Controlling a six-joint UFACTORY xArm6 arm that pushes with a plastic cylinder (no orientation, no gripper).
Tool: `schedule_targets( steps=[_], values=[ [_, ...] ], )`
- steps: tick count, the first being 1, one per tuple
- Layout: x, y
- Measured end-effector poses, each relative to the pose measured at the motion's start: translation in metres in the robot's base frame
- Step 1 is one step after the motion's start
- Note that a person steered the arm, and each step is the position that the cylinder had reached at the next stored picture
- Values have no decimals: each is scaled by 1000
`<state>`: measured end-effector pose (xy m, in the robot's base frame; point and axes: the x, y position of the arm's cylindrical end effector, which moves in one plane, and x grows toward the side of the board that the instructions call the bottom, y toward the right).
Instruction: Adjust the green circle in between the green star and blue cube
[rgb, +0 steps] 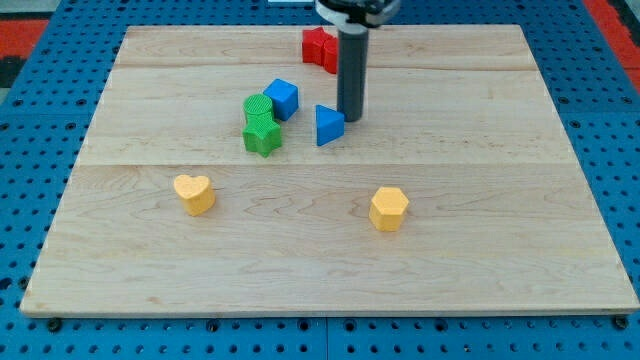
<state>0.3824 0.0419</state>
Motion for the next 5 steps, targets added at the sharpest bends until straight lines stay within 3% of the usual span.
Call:
schedule_targets(
  steps=[5],
  values=[
    [-41,-50]
  ],
)
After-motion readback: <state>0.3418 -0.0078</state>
